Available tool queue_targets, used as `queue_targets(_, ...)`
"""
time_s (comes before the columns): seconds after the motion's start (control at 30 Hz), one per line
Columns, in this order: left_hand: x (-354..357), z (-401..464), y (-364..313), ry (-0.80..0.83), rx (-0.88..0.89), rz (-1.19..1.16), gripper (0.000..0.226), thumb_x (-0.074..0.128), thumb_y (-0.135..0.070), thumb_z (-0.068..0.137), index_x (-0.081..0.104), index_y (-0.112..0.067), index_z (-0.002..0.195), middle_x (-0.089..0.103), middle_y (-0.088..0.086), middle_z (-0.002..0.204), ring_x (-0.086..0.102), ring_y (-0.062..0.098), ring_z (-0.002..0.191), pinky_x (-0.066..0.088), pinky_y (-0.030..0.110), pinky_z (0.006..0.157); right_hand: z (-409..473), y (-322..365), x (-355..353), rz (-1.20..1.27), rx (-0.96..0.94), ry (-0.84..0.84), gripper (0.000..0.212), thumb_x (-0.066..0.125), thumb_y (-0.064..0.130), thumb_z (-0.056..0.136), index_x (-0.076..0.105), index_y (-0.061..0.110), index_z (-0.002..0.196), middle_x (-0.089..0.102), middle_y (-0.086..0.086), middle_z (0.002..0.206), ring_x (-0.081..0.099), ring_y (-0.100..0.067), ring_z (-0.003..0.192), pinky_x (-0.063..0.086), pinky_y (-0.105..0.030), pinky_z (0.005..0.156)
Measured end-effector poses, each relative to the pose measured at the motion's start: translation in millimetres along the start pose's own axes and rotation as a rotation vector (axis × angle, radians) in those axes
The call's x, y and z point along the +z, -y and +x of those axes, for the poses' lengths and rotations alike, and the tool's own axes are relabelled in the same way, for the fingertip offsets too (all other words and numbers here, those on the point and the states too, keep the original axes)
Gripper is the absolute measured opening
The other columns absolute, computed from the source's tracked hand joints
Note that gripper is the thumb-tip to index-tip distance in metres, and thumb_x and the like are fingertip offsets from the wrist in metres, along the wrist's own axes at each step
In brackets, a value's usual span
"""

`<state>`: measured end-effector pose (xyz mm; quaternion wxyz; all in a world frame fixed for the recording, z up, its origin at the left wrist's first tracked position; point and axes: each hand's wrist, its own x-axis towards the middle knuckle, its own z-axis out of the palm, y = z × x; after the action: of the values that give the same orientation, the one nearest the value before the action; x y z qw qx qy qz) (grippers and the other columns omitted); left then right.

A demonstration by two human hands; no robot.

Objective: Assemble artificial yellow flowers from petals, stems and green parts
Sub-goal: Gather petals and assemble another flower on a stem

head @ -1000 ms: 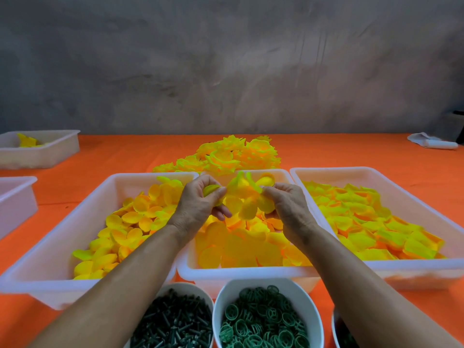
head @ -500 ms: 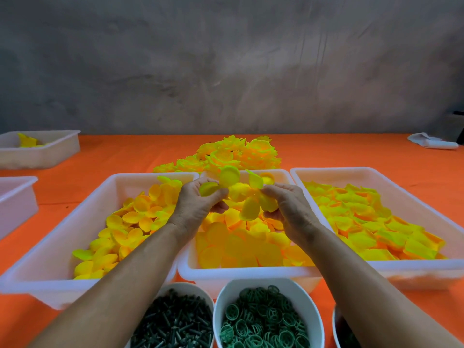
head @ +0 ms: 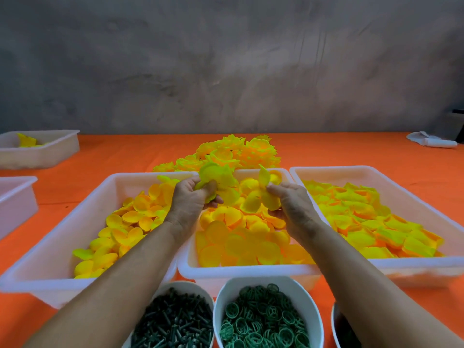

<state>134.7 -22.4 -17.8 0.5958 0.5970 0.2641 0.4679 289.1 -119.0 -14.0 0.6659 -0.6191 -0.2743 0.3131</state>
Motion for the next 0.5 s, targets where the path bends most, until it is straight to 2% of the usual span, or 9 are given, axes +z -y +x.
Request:
queue_targets(0.1, -0.7, -0.5, -0.4, -0.002, 0.028, -0.016, 0.008, 0.058, -0.004, 0.09, 0.064, -0.008, 0.085, 0.062, -0.001, 0.052, 0.056, 0.007, 0.043, 0.048, 0.017, 0.046, 1.5, 1.4, -0.9, -0.006, 0.026, 0.005, 0.012, 0.059, 0.016, 0.09, 0.06, 0.015, 0.078, 0.06, -0.004, 0.077, 0.053, -0.016, 0.069, 0.039, -0.026, 0.056)
queue_targets(0.27, -2.9, 1.3, 0.7, -0.042, 0.044, 0.044, 0.015, 0.064, -0.004, 0.086, 0.057, -0.004, 0.072, 0.059, -0.001, 0.047, 0.048, 0.009, 0.034, 0.035, 0.018, 0.034, 2.6, -0.3, -2.3, -0.025, 0.066, 0.009, 0.007, 0.06, 0.014, 0.089, 0.06, 0.014, 0.082, 0.061, -0.005, 0.077, 0.053, -0.017, 0.07, 0.039, -0.028, 0.057)
queue_targets(0.5, -3.2, 1.7, 1.4, -0.062, 0.007, 0.046, 0.024, 0.068, -0.016, 0.084, 0.052, -0.016, 0.066, 0.051, -0.001, 0.04, 0.034, 0.007, 0.025, 0.022, 0.011, 0.032, 3.3, -2.6, -3.7, -0.057, 0.089, 0.013, 0.007, 0.061, 0.011, 0.089, 0.061, 0.012, 0.082, 0.062, -0.008, 0.079, 0.055, -0.019, 0.067, 0.039, -0.025, 0.054)
